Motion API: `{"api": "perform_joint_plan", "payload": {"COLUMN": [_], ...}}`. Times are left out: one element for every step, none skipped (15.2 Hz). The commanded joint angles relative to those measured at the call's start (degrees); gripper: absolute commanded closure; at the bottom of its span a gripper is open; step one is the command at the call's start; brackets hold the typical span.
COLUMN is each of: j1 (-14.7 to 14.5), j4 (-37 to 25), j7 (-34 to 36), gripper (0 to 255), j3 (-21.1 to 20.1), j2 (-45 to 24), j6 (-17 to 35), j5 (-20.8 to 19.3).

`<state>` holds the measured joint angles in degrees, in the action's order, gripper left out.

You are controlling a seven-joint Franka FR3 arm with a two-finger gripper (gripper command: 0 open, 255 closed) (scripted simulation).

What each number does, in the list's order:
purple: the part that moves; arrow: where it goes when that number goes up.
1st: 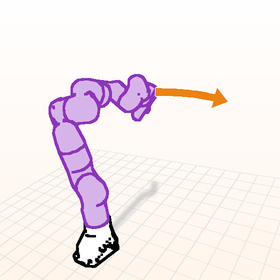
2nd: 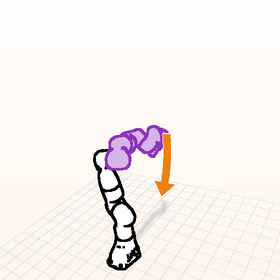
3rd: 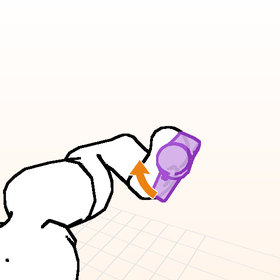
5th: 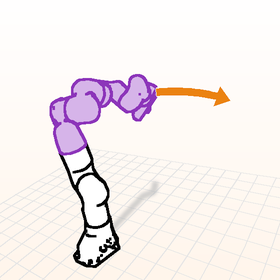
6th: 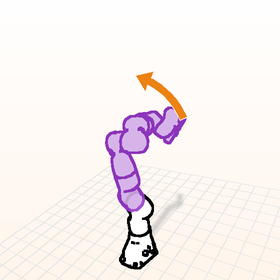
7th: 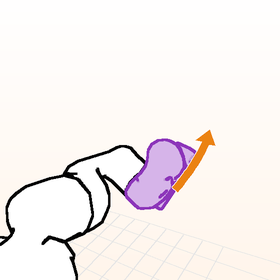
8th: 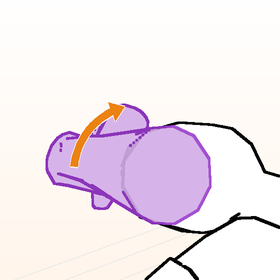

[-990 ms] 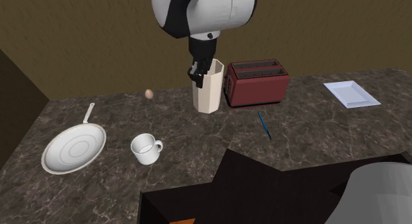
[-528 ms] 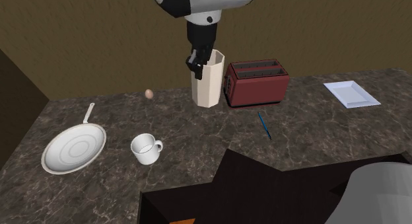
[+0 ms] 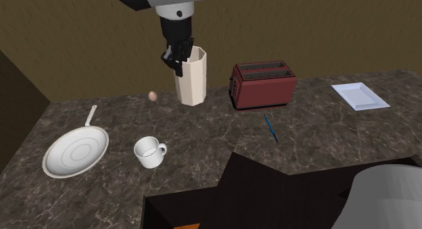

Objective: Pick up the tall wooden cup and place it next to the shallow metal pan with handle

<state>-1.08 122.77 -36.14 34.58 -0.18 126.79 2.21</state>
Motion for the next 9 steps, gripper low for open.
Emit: {"api": "perform_joint_plan", "payload": {"j1": [-1.0,-1.3,-1.6,-1.8,-1.9,-2.0,-2.1,-2.1,-2.1], "j4": [-3.4,-5.2,-7.1,-9.1,-11.2,-13.4,-15.6,-18.0,-20.4], "j7": [1.0,1.3,1.7,2.0,2.3,2.7,3.1,3.5,3.9], "gripper": [255,255,255,255,255,255,255,255,255], "j3": [-1.0,-1.4,-1.9,-2.3,-2.8,-3.3,-3.7,-4.2,-4.7], "j2": [-3.1,-4.7,-6.5,-8.2,-9.9,-11.7,-13.4,-15.2,-17.0], "j6": [-0.7,-1.2,-1.7,-2.2,-2.8,-3.4,-4.1,-4.9,-5.7], "j5": [2.0,3.0,4.0,4.9,5.8,6.7,7.5,8.3,9.1]}}
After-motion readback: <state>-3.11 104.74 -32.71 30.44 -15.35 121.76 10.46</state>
